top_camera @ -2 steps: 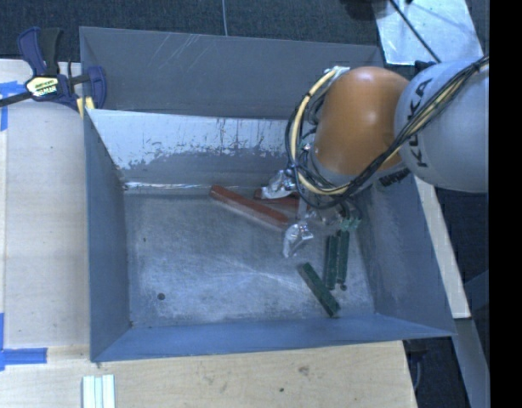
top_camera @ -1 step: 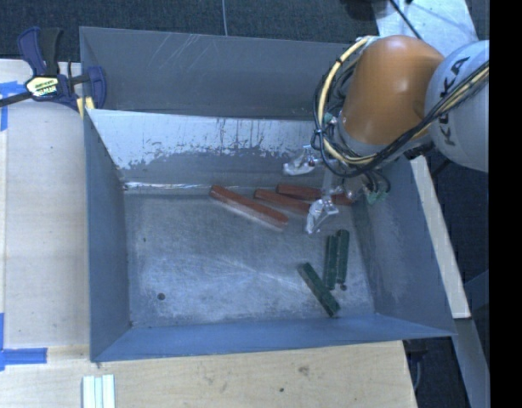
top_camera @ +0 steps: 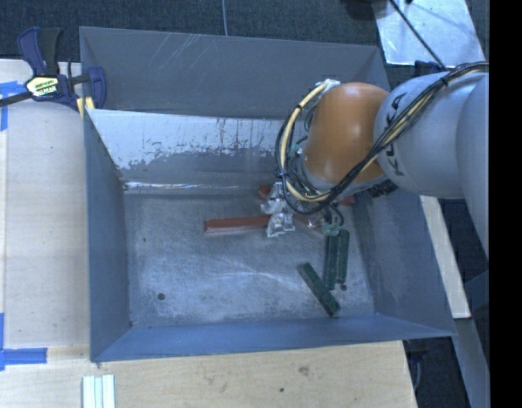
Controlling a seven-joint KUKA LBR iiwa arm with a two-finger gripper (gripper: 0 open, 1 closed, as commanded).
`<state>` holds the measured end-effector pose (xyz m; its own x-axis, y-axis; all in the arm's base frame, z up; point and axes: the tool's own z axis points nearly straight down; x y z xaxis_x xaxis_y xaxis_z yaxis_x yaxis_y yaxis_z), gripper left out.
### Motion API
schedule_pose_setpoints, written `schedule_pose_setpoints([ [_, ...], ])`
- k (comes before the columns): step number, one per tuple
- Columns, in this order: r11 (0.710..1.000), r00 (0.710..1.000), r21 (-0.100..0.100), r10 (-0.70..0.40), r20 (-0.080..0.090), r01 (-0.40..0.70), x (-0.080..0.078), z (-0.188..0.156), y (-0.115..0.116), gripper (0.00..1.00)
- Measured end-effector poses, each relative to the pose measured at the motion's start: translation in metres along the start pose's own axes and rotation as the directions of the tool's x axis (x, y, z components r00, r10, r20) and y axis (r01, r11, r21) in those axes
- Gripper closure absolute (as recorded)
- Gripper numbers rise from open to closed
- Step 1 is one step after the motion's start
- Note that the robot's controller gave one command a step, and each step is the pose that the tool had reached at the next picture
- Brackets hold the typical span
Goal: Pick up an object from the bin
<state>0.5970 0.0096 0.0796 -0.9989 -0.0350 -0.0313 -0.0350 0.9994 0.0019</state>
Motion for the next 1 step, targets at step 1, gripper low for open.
schedule_pose_setpoints([
  [1, 1.000, 1.000, 0.000, 0.001, 0.000, -0.001, 0.0000, 0.0000, 0.0000, 1.00],
])
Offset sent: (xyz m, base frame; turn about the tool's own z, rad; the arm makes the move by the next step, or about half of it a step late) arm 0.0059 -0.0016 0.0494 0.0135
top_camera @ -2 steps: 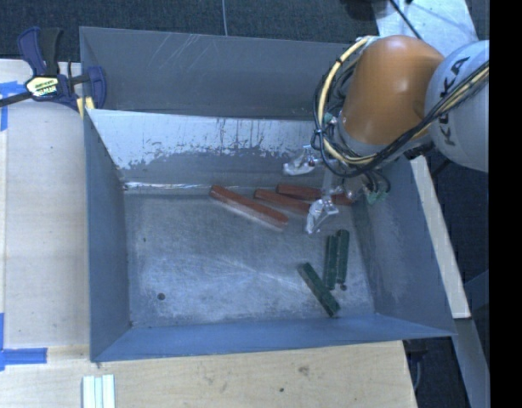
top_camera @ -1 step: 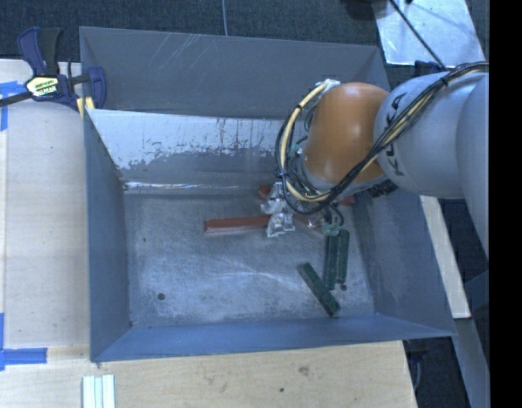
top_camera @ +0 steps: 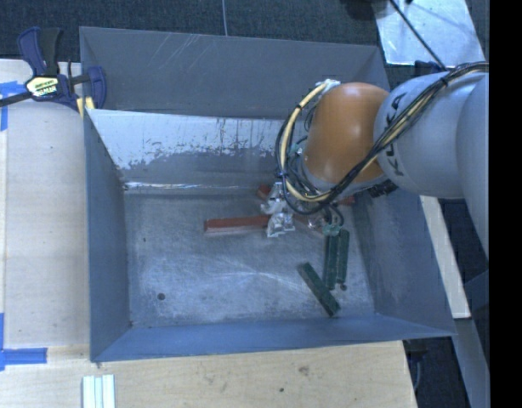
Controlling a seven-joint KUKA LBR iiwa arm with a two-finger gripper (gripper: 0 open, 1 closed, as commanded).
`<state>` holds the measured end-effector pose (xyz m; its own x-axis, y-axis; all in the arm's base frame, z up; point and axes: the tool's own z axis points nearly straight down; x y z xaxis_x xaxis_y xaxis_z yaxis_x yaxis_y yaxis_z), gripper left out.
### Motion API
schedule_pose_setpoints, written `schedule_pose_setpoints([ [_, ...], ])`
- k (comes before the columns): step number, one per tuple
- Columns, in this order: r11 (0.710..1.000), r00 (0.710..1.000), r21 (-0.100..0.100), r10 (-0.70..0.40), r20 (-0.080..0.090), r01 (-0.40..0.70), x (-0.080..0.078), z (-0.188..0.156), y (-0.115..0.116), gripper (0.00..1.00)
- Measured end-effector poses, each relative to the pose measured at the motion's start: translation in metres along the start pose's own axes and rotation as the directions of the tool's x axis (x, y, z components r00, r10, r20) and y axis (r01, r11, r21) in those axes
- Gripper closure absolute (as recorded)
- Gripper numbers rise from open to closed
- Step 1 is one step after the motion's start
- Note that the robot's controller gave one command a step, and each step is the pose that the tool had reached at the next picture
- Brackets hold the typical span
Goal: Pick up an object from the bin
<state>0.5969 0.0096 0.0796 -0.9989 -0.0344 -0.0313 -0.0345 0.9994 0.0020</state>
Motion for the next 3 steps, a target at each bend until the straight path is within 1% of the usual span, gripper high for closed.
schedule_pose_setpoints([
  [1, 1.000, 1.000, 0.000, 0.000, 0.000, 0.000, 0.000, -0.001, 0.000, 1.00],
  [2, 0.995, 0.995, 0.000, -0.103, -0.021, 0.103, 0.004, -0.013, -0.024, 1.00],
  [3, 0.985, 0.985, -0.003, -0.173, -0.022, 0.173, -0.022, -0.174, 0.030, 1.00],
])
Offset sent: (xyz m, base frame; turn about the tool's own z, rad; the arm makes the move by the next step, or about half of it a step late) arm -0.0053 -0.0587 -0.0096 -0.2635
